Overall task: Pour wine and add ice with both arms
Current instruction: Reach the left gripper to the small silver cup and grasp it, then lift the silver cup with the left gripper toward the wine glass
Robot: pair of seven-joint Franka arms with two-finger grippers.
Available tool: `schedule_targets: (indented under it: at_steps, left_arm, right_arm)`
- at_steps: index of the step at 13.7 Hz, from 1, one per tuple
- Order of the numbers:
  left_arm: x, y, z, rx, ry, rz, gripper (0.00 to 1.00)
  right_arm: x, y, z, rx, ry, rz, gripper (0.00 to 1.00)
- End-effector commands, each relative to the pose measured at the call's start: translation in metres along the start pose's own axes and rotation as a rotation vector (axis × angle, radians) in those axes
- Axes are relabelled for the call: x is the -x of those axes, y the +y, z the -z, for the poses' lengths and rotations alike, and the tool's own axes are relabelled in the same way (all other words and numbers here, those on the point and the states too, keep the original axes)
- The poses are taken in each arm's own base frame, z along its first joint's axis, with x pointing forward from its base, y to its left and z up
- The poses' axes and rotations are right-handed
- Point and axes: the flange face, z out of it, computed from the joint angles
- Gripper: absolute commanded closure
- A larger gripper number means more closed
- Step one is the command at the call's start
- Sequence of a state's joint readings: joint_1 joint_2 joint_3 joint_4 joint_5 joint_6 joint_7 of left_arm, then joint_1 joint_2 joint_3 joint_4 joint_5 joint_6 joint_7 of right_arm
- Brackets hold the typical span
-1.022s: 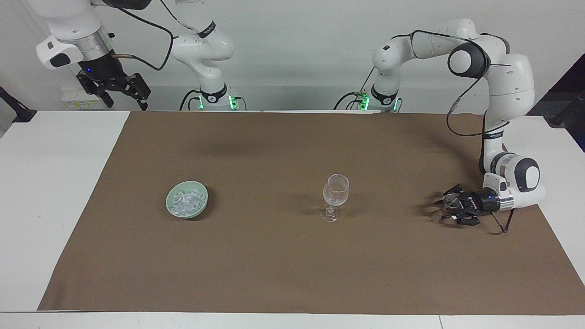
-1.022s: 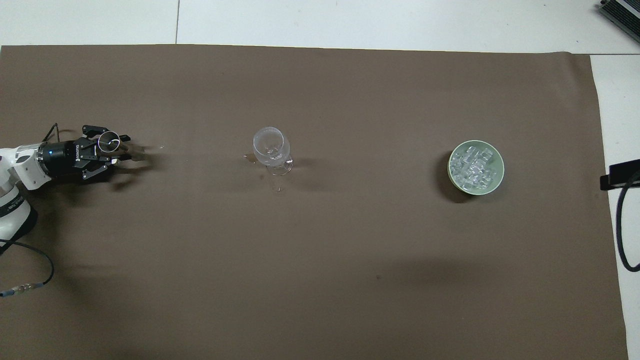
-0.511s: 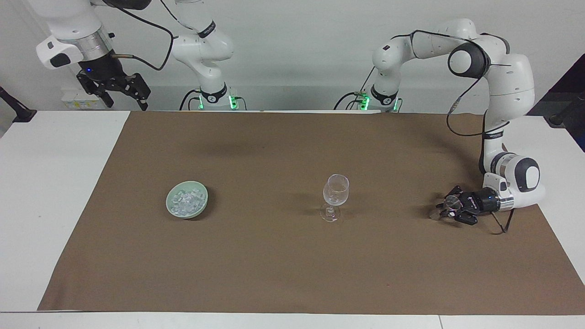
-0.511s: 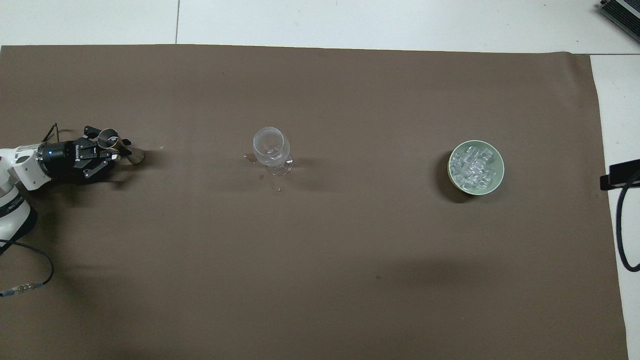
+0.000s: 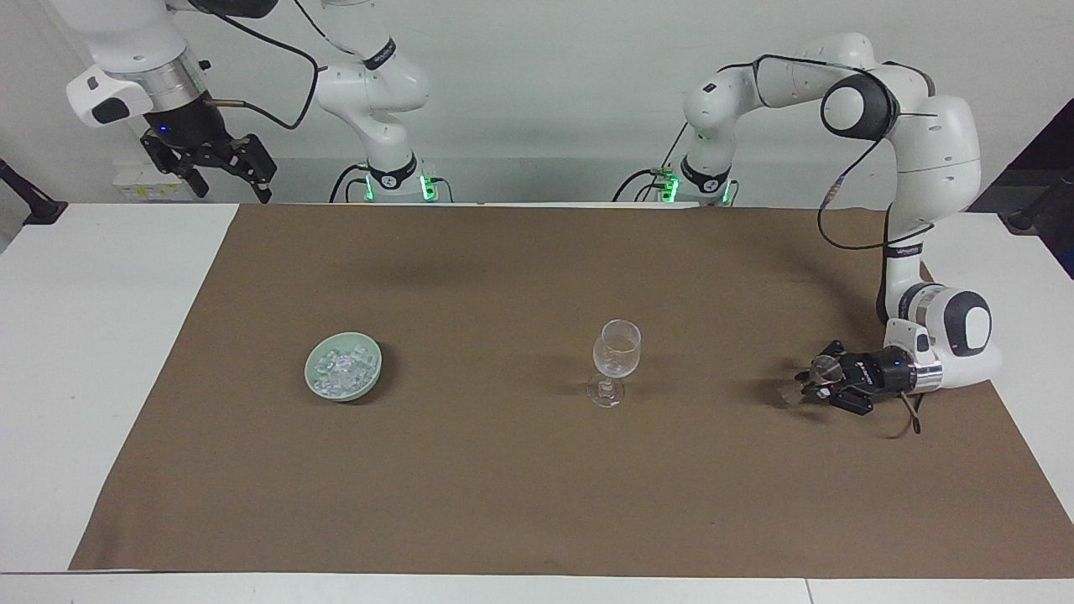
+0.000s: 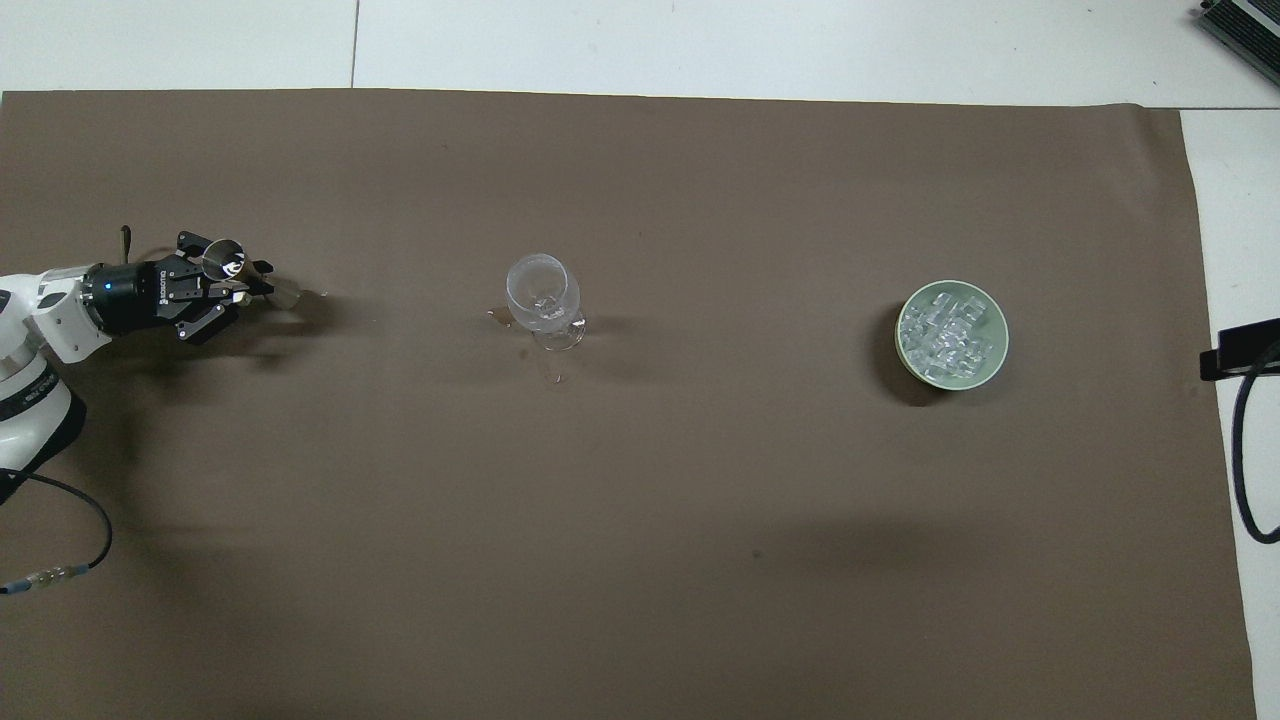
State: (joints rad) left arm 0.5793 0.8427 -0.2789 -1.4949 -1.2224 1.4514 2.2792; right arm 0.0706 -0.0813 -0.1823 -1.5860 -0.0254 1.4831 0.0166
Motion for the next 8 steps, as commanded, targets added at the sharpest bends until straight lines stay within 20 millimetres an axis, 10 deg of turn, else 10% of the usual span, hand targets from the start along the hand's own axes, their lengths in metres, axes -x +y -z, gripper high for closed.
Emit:
schedule_targets:
  at_steps: [1, 8]
  left_arm:
    - [-0.052, -0.002, -0.014, 0.032, -0.025, -0.07, 1.0]
    - [-0.098, -0.005, -0.141, 0.211, -0.075, -0.136, 1.0]
  right_arm:
    - [0.0, 0.001, 0.0, 0.005, 0.008, 0.001, 0.0]
    - [0.0, 0.001, 0.0, 0.005, 0.008, 0.001, 0.0]
